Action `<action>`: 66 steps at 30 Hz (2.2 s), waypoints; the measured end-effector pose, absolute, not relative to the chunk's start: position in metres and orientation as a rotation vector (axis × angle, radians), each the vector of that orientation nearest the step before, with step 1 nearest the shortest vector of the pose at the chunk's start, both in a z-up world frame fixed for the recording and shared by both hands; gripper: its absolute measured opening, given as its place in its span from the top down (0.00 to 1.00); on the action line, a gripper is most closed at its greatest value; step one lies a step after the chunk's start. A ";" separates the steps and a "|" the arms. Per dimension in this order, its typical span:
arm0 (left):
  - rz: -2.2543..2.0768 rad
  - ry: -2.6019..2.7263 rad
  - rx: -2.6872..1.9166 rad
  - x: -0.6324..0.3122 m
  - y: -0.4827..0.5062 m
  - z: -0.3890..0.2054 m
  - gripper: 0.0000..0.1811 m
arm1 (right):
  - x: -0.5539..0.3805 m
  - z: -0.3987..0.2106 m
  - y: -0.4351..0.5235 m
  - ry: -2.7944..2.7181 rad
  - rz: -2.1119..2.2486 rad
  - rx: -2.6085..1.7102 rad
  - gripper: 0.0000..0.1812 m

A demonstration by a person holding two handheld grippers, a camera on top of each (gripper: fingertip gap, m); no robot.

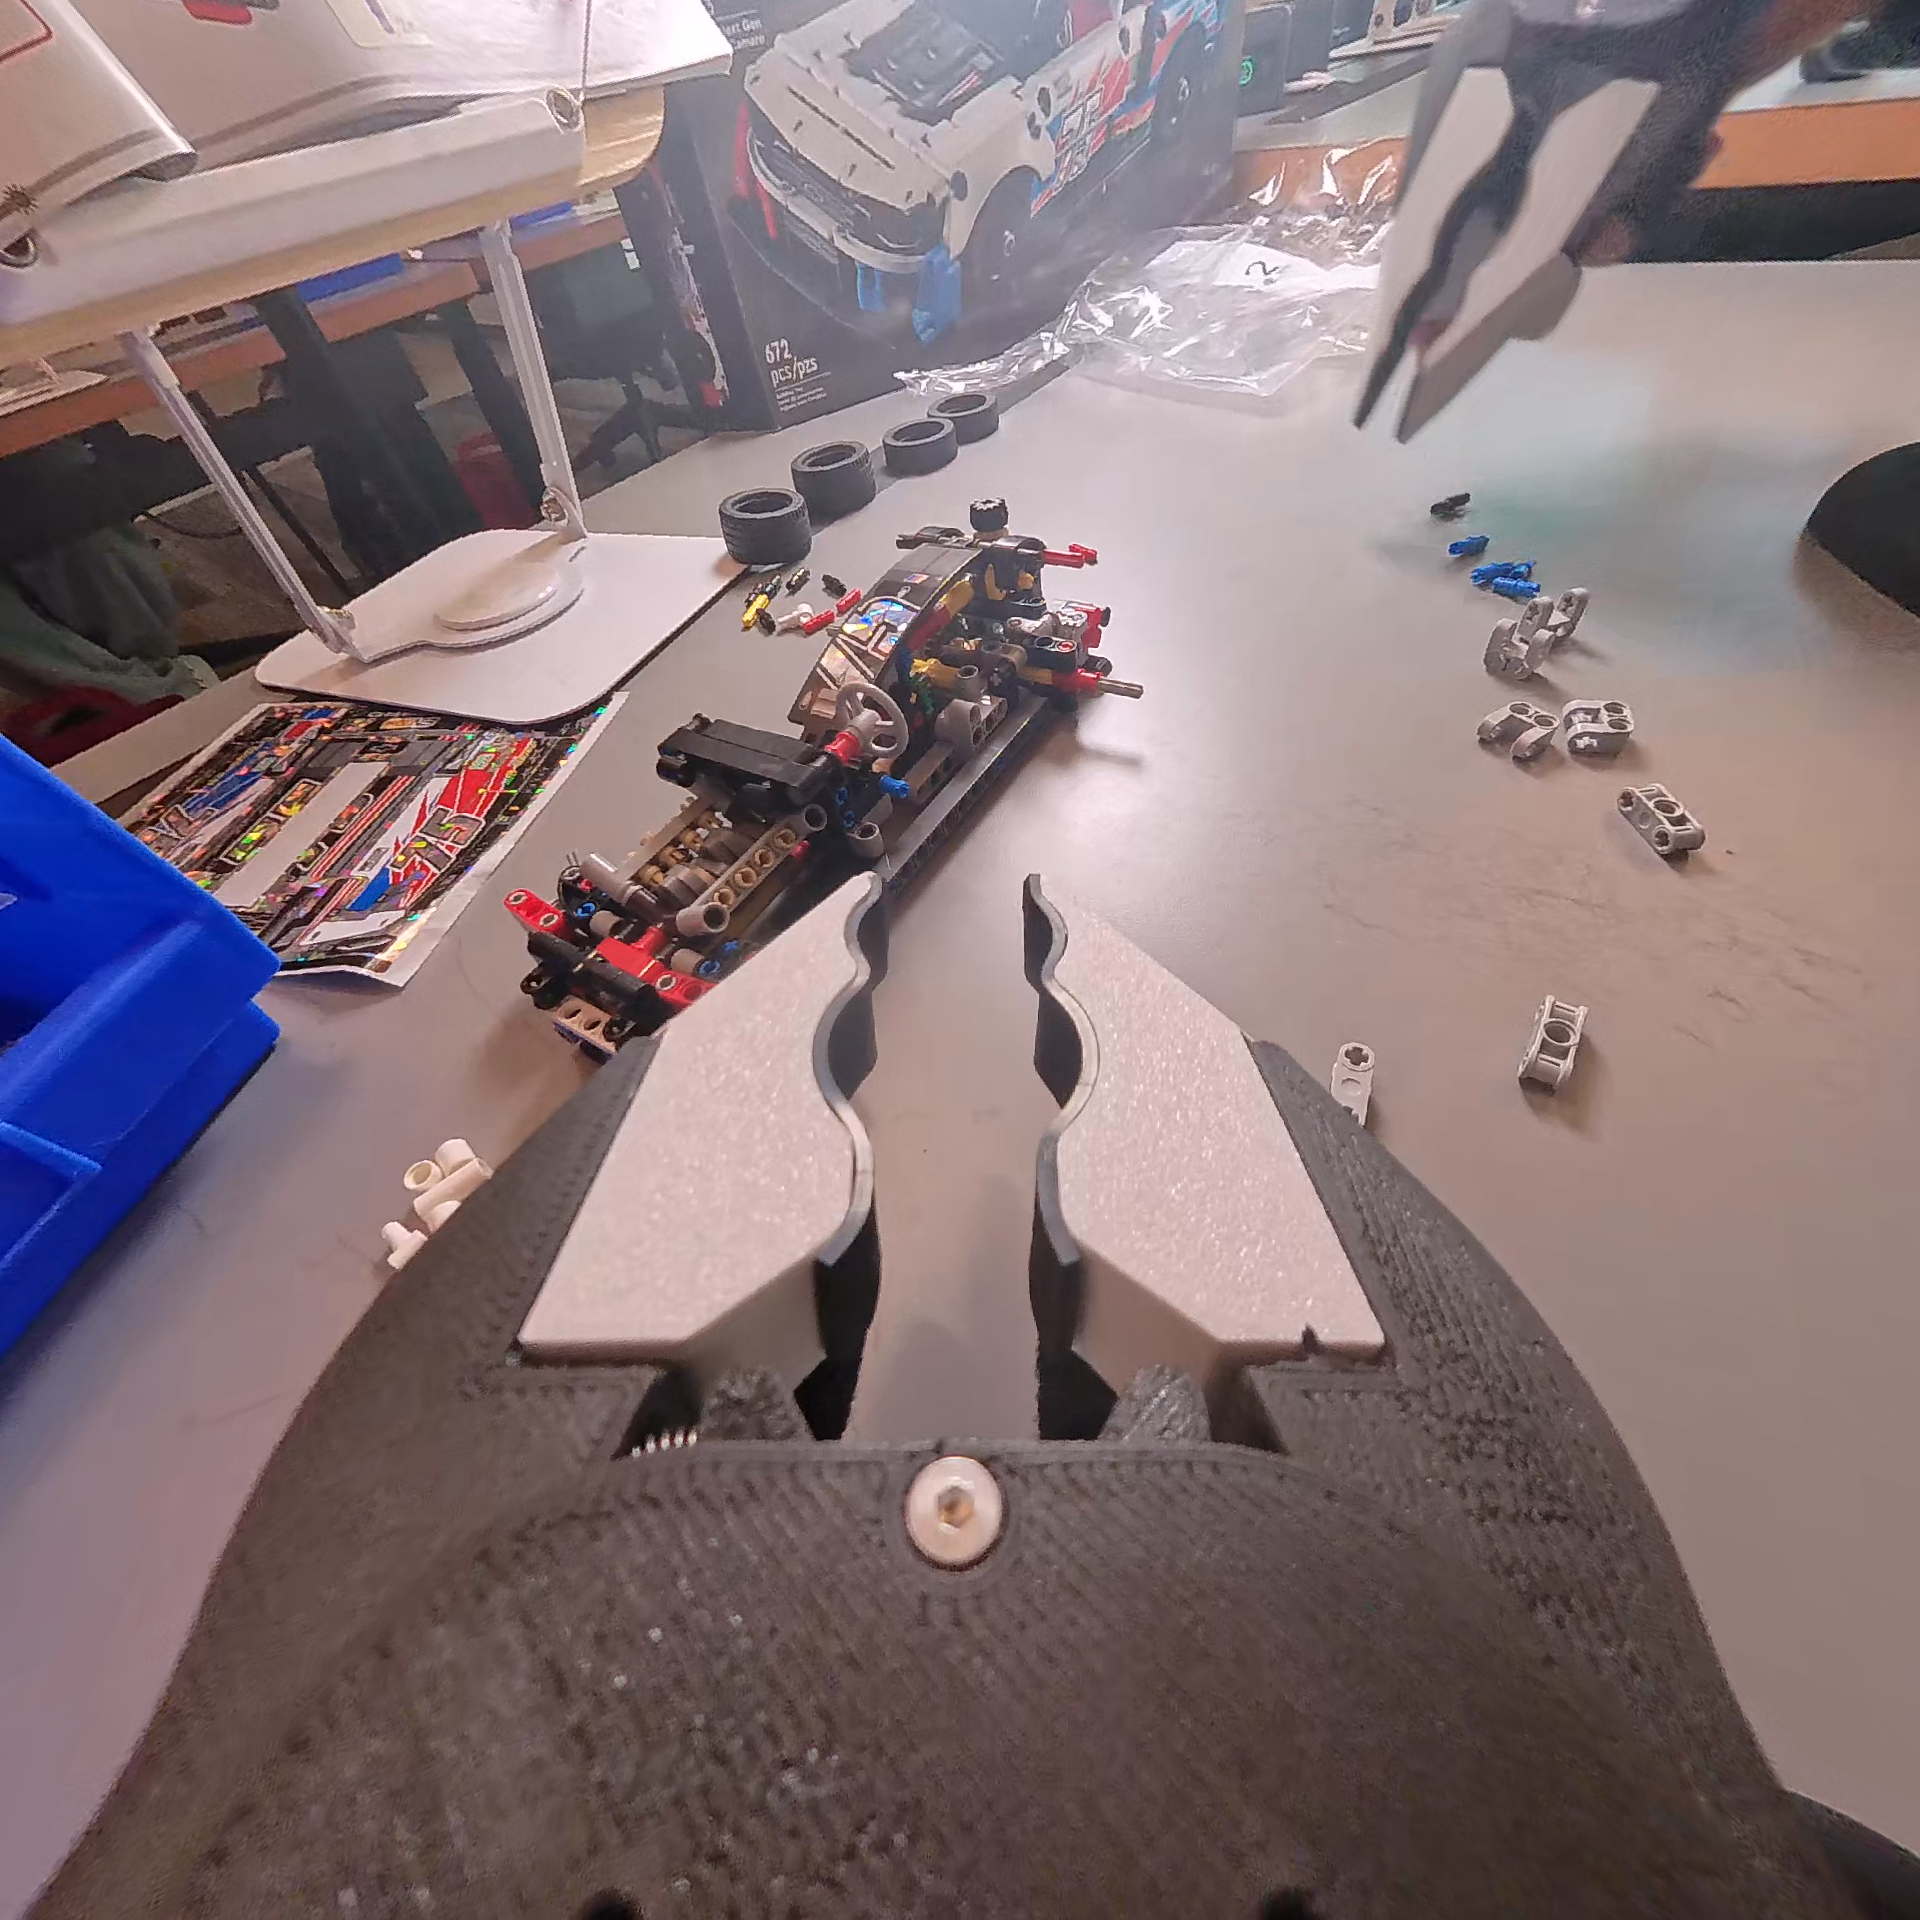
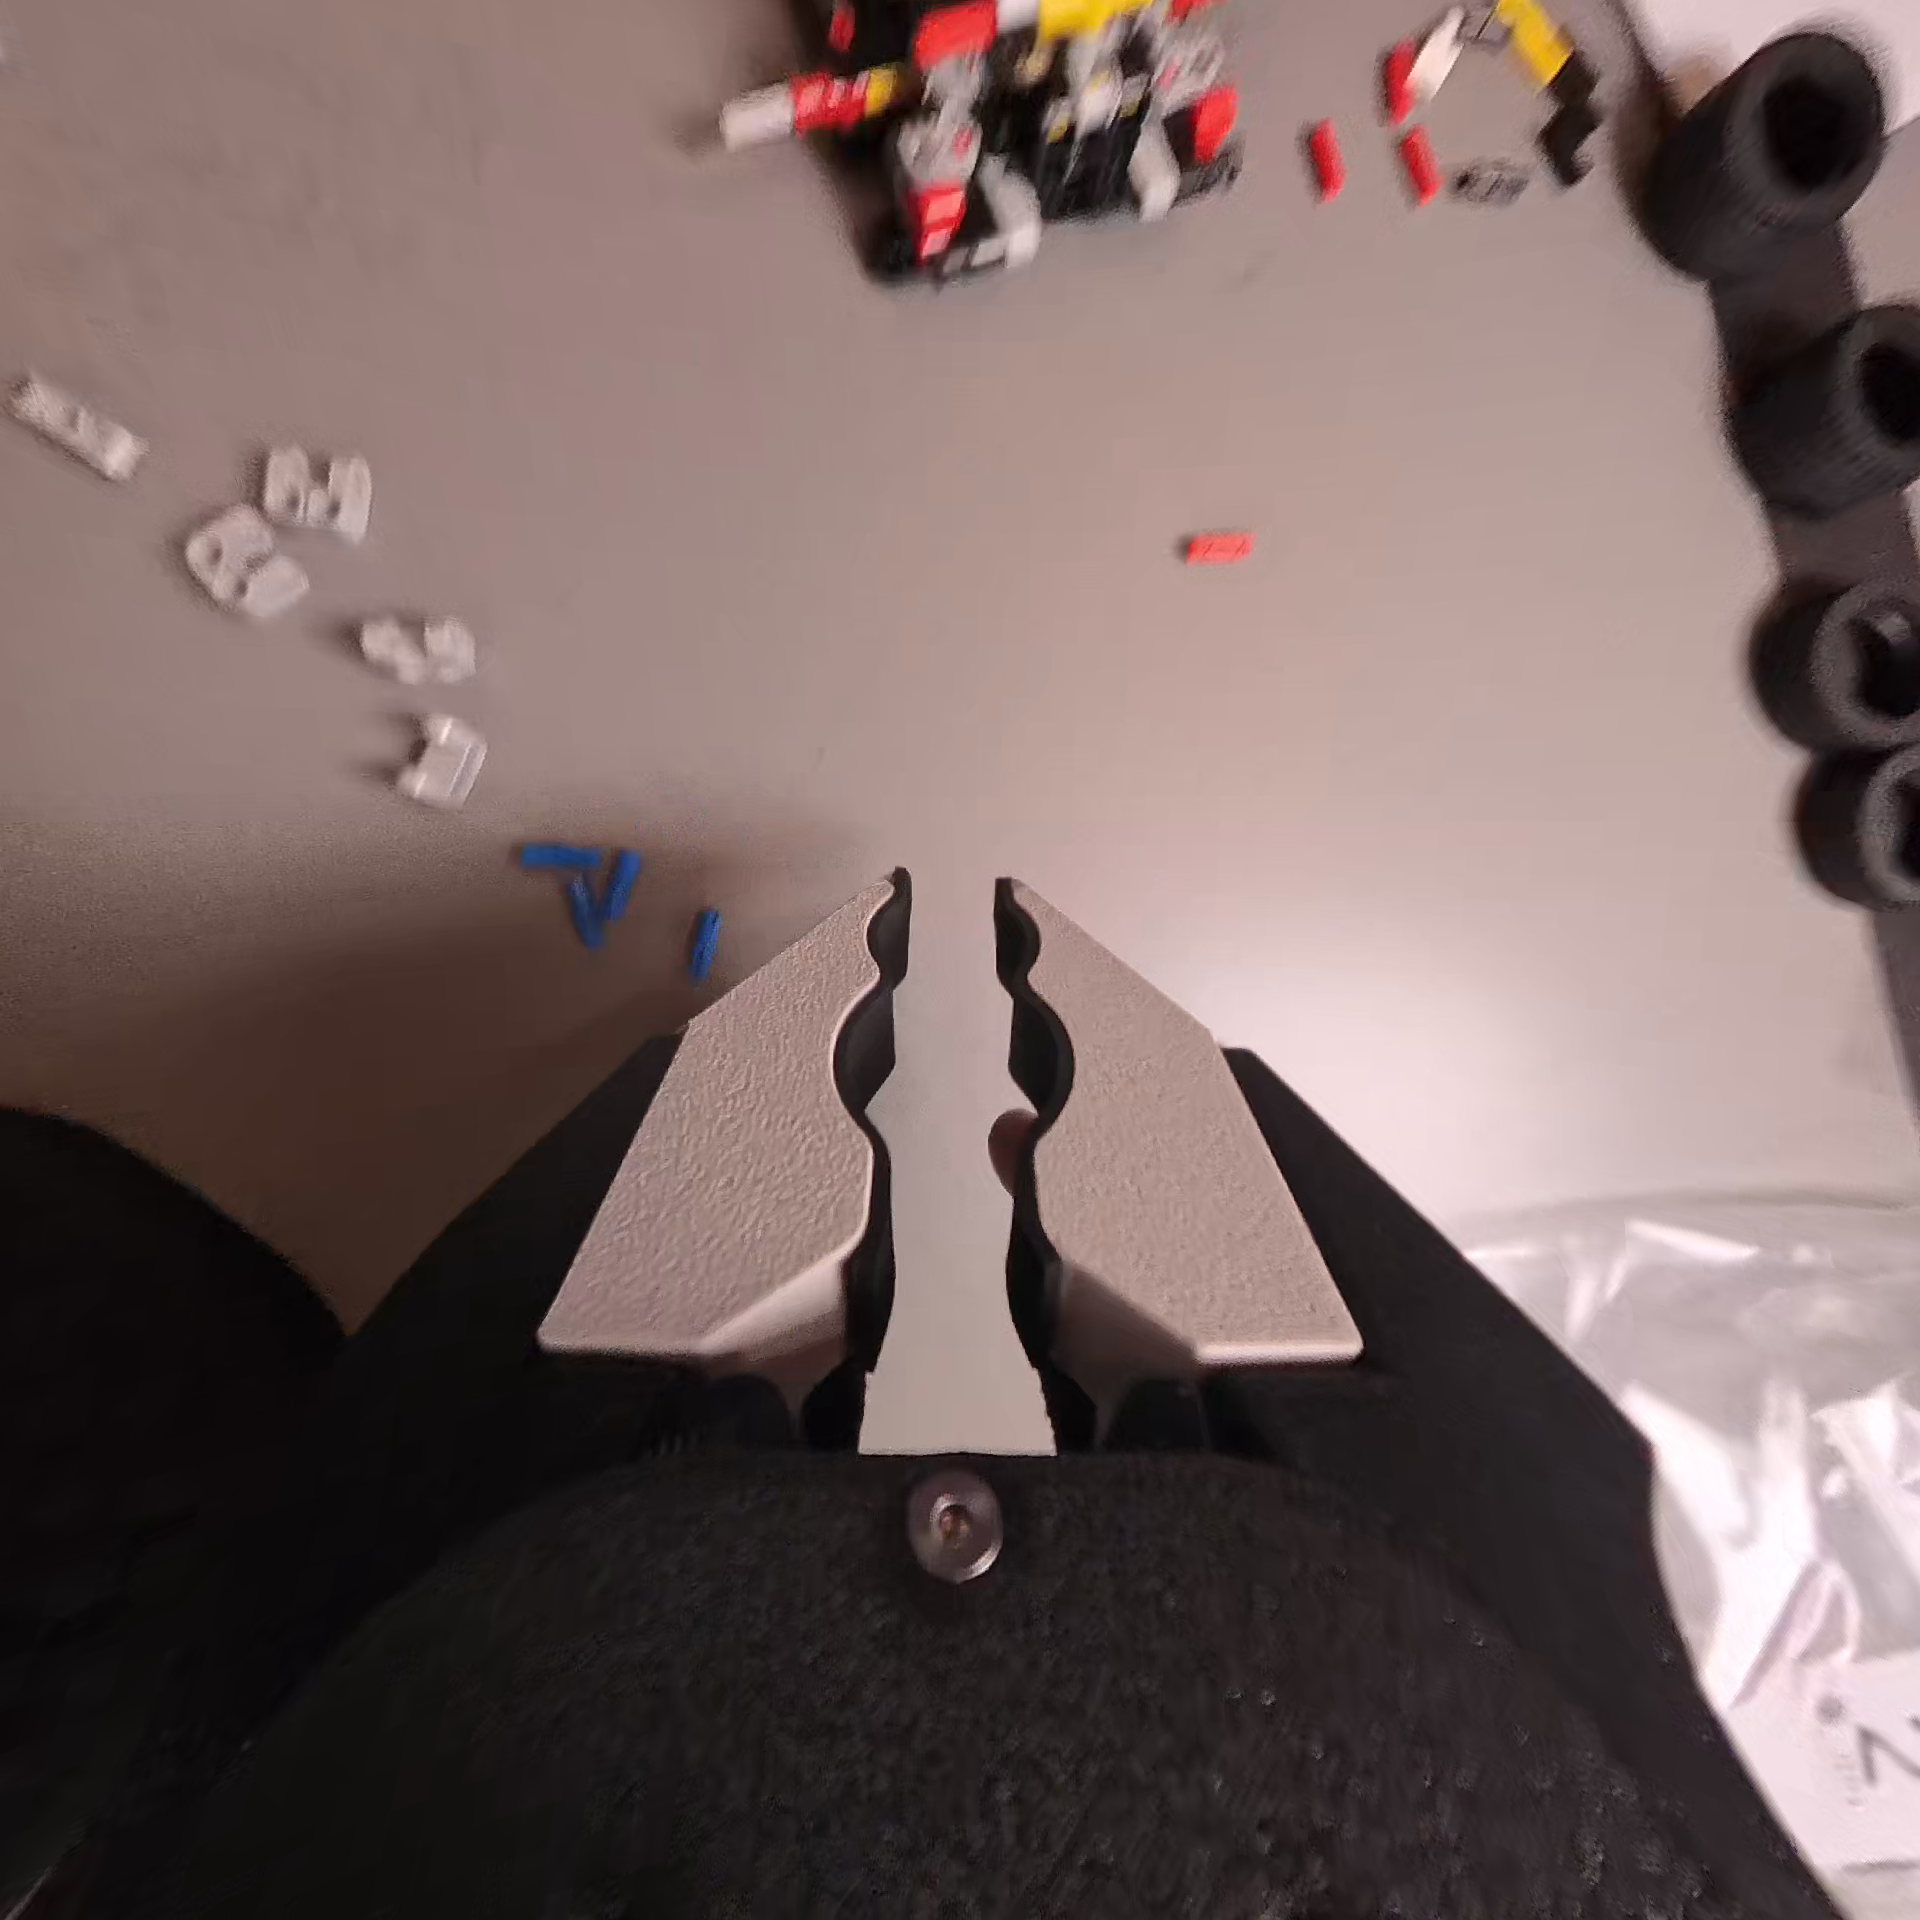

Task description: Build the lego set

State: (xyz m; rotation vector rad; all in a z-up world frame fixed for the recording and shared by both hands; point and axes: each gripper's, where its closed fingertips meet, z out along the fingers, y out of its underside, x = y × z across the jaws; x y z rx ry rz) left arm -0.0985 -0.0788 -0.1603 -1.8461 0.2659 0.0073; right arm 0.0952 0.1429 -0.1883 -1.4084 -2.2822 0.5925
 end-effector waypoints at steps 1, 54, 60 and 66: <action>0.004 0.267 -1.846 -0.098 -0.079 -0.160 0.87 | 0.075 -0.178 0.146 -2.242 0.627 -1.379 0.92; -0.027 0.266 -1.814 -0.098 -0.082 -0.153 0.87 | 0.040 -0.201 0.181 -2.446 0.529 -1.404 0.98; -0.009 0.293 -1.824 -0.094 -0.082 -0.155 0.87 | 0.096 -0.211 0.170 -2.383 0.535 -1.524 0.98; 0.005 0.292 -1.827 -0.095 -0.082 -0.156 0.87 | 0.116 -0.215 0.159 -2.385 0.543 -1.525 0.98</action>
